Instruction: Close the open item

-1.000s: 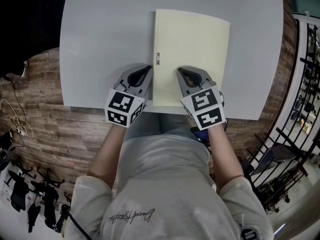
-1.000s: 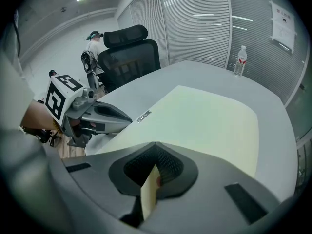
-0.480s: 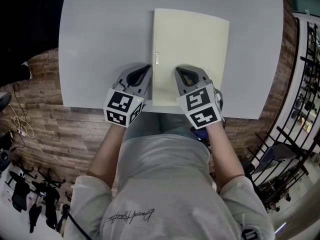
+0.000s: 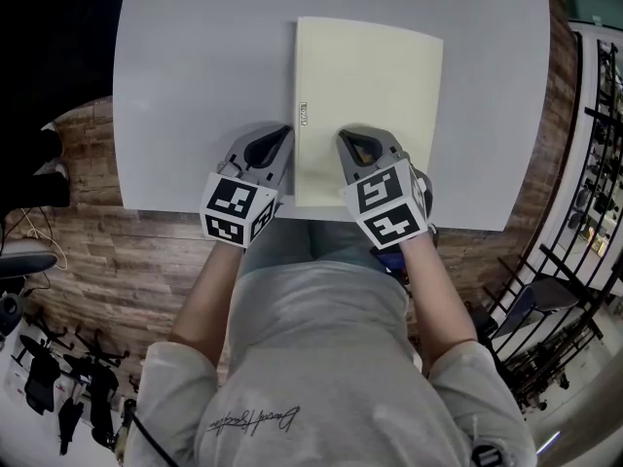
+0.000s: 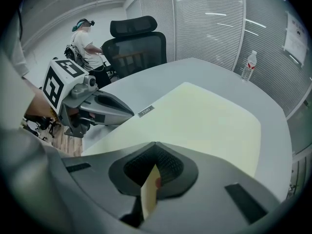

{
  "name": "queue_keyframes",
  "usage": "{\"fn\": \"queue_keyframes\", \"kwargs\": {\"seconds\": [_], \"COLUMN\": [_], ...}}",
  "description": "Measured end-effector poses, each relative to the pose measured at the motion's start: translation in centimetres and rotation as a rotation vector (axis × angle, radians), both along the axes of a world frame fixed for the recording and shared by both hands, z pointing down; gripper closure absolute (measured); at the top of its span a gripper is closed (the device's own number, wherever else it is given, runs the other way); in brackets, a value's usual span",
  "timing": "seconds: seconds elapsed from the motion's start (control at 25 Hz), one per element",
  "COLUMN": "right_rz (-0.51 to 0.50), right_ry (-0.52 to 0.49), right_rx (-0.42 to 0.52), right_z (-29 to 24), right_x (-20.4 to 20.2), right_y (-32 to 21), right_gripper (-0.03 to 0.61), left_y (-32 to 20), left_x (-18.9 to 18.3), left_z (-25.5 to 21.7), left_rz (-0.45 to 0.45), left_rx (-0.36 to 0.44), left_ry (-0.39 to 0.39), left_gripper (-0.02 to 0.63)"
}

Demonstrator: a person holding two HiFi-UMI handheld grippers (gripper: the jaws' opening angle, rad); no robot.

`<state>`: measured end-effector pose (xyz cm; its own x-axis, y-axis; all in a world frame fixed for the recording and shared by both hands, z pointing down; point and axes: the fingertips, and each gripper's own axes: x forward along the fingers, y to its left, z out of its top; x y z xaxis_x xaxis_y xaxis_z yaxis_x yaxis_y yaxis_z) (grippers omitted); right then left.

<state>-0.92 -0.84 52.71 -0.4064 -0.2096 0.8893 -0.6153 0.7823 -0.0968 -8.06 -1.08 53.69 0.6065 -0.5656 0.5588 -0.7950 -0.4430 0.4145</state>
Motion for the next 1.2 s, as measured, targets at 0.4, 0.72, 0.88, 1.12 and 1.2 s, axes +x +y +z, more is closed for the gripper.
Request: {"fn": "queue_keyframes", "kwargs": {"seconds": [0.4, 0.72, 0.88, 1.12, 1.2], "right_rz": [-0.009, -0.006, -0.003, 0.0, 0.002], "right_ry": [0.01, 0.011, 0.01, 0.012, 0.011], "right_rx": [0.002, 0.009, 0.011, 0.012, 0.013], "right_z": [0.07, 0.23, 0.2, 0.14, 0.16], "right_x": [0.0, -0.08, -0.03, -0.07, -0.13], "right_y": [-0.01, -0.01, 0.0, -0.03, -0.07], "right_gripper": [0.566, 0.565, 0.566, 0.566, 0.566], "left_y": [-0.02, 0.0, 0.0, -0.04, -0.08], "left_x": [0.03, -0.05, 0.0, -0.06, -0.11], "left_z": [-0.03, 0.14, 0.1, 0.03, 0.04], "left_rz": [-0.002, -0.004, -0.007, -0.01, -0.009], "left_rx": [0.002, -0.001, 0.001, 0.002, 0.001], "left_ry": [-0.001, 0.0, 0.0, -0.001, 0.0], "left_gripper": [0.606, 0.606, 0.605, 0.605, 0.606]}}
